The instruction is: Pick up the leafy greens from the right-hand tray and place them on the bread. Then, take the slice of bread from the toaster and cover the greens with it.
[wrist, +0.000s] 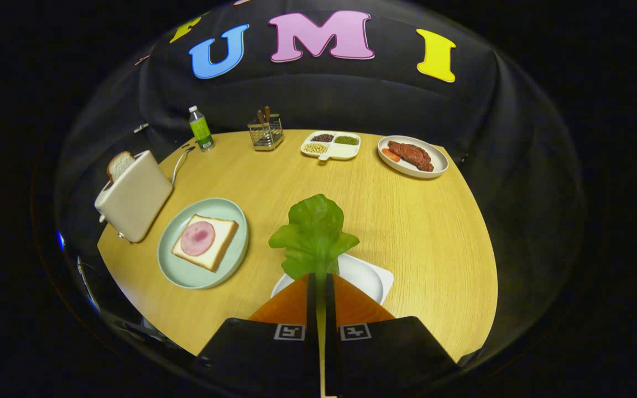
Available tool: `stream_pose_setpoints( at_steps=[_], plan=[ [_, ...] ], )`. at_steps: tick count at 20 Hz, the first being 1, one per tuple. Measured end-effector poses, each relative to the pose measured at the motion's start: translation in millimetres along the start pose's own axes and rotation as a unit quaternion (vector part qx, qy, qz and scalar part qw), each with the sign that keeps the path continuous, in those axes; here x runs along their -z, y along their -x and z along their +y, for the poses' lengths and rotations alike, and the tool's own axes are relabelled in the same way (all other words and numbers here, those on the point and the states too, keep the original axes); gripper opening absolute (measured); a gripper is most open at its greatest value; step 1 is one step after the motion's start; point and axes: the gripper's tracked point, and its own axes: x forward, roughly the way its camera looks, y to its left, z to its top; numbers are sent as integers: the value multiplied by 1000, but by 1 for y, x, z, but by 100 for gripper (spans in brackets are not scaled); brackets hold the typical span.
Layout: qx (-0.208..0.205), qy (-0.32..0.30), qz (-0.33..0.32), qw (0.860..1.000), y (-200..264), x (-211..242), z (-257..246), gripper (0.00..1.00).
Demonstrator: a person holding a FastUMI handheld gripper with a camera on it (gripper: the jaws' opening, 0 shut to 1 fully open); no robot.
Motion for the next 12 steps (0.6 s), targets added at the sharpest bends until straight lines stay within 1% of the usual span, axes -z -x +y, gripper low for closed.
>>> stream_pose_setpoints(
  at_steps=[3,6,10,12],
  plan=[
    [-17,-7,-31,999,19,-29,31,8],
    [-34,0,-60,998,31,-56,67,8],
    [-60,3,-72,996,33,-71,114,8],
    [-64,16,-73,995,27,-71,132,8]
  ],
)
